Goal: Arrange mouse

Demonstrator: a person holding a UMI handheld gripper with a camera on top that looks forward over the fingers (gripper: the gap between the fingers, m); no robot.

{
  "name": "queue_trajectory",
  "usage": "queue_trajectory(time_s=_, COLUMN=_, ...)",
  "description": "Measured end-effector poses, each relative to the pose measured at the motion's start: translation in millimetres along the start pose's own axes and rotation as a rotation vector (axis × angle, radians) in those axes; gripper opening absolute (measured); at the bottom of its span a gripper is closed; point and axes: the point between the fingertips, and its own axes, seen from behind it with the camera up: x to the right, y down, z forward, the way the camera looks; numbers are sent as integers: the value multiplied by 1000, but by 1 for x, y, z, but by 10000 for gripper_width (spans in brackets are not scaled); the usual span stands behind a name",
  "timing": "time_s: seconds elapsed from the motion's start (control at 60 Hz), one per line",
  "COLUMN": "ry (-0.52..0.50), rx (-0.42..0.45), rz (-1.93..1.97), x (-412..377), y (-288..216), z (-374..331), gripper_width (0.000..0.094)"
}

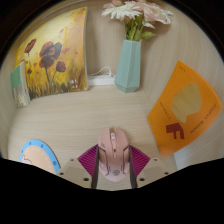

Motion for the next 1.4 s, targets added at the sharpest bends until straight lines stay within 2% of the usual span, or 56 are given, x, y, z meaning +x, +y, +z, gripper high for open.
queue_trajectory(time_s=0.067, ry=7, rx=-24, rz=22, x=1, y=2, z=-1, gripper_width=403)
queue_trajectory(time_s=0.15, ry=5, rx=-37, rz=75, x=-1, y=-14, z=-19, gripper_width=401)
queue_trajectory(time_s=0.383, ry=6, rx=241, rz=53, x=-34, y=-160, z=-135, gripper_width=382)
queue_trajectory(time_s=0.467, ry=-18, rx=313, rz=43, x=-68, y=-188, z=-172, gripper_width=366)
queue_trajectory(time_s=0.55, ry=-53, rx=347, rz=27, x=-110, y=-191, z=-195, gripper_width=366)
queue_trajectory(time_s=0.667, ry=-86, rx=330, rz=-27, x=-165, y=-161, z=-195, gripper_width=364)
queue_trajectory(time_s=0.9, ry=-103, rx=92, rz=-66, x=-210, y=-16, z=-126, gripper_width=365)
queue_trajectory(time_s=1.033, ry=-96, rx=16, rz=-79, x=-210, y=42, z=-99, gripper_width=363)
queue_trajectory(time_s=1.217, ry=-96, rx=-61, rz=-60, x=-211, y=80, z=-83, gripper_width=362)
queue_trajectory(time_s=1.283, ry=-83, rx=-45, rz=-88, x=-211, y=78, z=-82, gripper_width=367)
queue_trajectory(time_s=1.4, ry=-74, rx=-47, rz=-81, x=-209, y=77, z=-81, gripper_width=457)
